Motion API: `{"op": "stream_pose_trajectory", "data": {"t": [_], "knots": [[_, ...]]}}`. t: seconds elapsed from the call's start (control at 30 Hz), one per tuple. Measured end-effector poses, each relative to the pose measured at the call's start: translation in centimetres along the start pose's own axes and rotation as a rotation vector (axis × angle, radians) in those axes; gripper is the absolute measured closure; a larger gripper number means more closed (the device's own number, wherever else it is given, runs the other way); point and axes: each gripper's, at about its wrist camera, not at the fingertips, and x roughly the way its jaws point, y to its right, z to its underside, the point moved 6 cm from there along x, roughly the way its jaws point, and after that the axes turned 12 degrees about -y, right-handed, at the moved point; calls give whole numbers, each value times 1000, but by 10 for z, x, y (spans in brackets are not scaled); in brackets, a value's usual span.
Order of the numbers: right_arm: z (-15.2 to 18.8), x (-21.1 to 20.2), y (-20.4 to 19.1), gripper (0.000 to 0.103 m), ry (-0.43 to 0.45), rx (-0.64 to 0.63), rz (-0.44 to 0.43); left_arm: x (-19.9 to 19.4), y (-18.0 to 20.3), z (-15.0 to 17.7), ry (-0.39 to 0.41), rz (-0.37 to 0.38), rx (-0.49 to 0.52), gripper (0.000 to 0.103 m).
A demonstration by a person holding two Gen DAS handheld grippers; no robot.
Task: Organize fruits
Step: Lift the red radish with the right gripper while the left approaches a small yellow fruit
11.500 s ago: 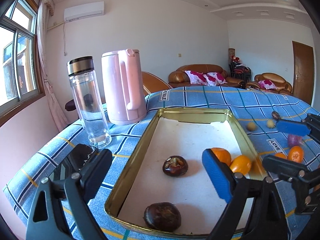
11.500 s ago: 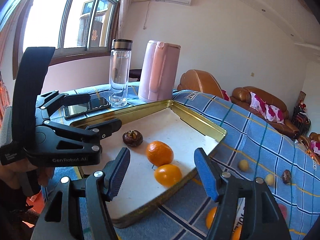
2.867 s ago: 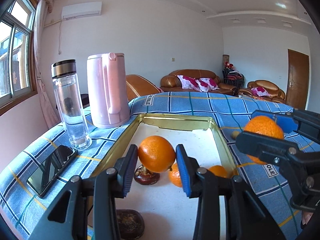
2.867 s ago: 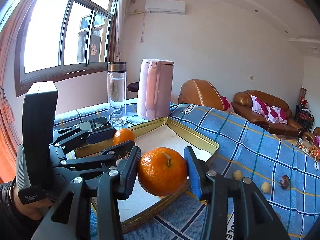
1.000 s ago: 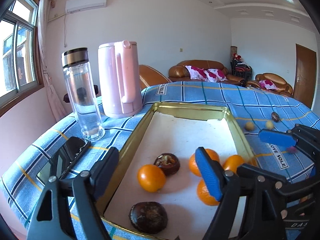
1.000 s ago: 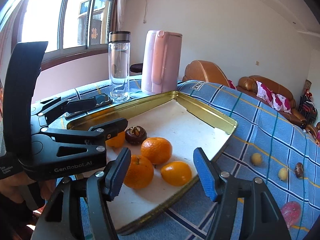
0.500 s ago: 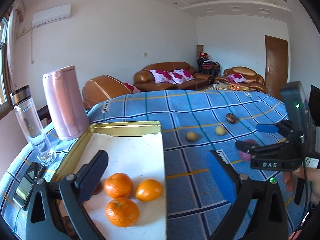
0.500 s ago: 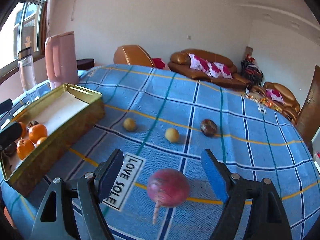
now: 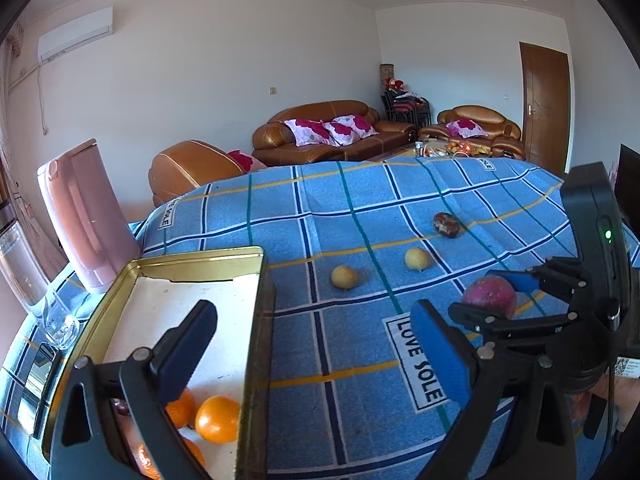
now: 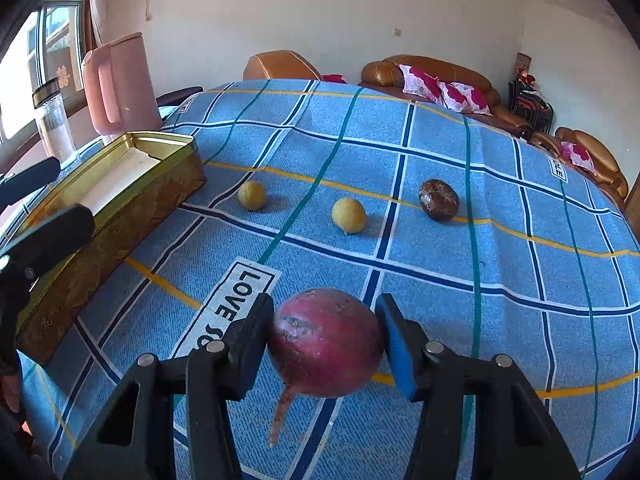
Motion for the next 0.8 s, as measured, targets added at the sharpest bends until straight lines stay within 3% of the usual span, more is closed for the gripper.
{"op": "stream_pose_trajectory", "data": {"t": [0.13,0.23,0.43,0.5,0.53,0.73,0.77,0.8], "knots": [[-18,-11,15,48,78,54,22,18,17,-17,-27,8,7,8],[-30,-15,28,48,123,89,72,44,25,-27,-76,0,-4,20],[-34,-7,47,48,139,143,85,102,29,-38,-193,-10,-40,33],[-32,-4,50,48,140,146,91,116,30,-38,-228,1,-45,48],[-31,-2,51,48,134,148,87,122,30,-38,-244,5,-47,50],[-33,-2,48,48,148,135,50,149,25,-38,-321,32,-87,50],[-34,0,48,48,139,131,46,152,24,-39,-325,42,-93,54],[-34,1,47,48,134,128,43,155,23,-39,-337,55,-100,67]]}}
